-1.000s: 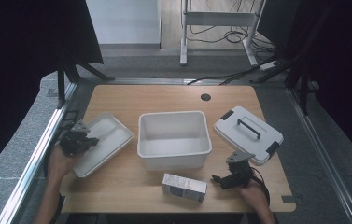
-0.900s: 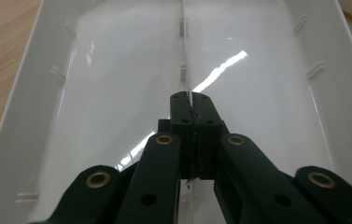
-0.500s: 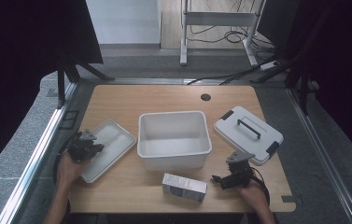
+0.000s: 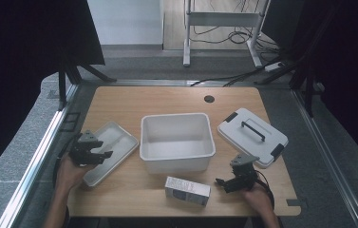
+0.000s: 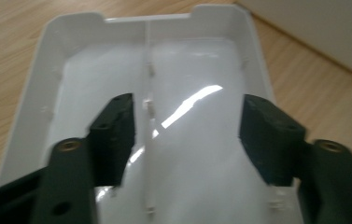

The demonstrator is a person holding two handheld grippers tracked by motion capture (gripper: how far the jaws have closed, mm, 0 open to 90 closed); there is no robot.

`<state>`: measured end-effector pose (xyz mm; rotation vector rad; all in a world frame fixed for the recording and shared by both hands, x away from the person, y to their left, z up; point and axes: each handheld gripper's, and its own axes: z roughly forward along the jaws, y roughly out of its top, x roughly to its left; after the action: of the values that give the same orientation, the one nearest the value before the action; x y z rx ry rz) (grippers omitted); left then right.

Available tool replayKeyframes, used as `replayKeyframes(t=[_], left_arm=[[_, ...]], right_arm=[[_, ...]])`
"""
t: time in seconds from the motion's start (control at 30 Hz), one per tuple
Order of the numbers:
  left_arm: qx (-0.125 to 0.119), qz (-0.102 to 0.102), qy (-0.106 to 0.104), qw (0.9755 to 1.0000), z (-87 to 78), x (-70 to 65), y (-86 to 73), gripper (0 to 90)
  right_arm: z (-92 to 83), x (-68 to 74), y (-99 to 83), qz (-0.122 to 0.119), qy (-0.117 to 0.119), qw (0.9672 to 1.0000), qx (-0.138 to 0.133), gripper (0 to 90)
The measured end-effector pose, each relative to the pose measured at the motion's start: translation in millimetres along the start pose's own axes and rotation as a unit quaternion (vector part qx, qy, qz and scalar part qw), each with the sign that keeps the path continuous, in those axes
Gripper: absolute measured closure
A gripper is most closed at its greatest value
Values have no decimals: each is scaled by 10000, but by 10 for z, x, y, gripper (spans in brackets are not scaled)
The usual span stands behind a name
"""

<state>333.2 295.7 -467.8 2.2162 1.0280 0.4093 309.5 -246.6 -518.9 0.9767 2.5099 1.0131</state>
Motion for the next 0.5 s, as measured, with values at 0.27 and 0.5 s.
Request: replayKeyframes(t=[0.27, 0.5], left_arm=[[-161, 254, -252, 9992, -43, -415, 157, 126], [-162, 483, -511, 9974, 85, -761, 160, 49]], right_arm=[[0, 0, 0, 0, 0, 10000, 0, 0], [0, 0, 0, -4, -1, 10000, 0, 0]])
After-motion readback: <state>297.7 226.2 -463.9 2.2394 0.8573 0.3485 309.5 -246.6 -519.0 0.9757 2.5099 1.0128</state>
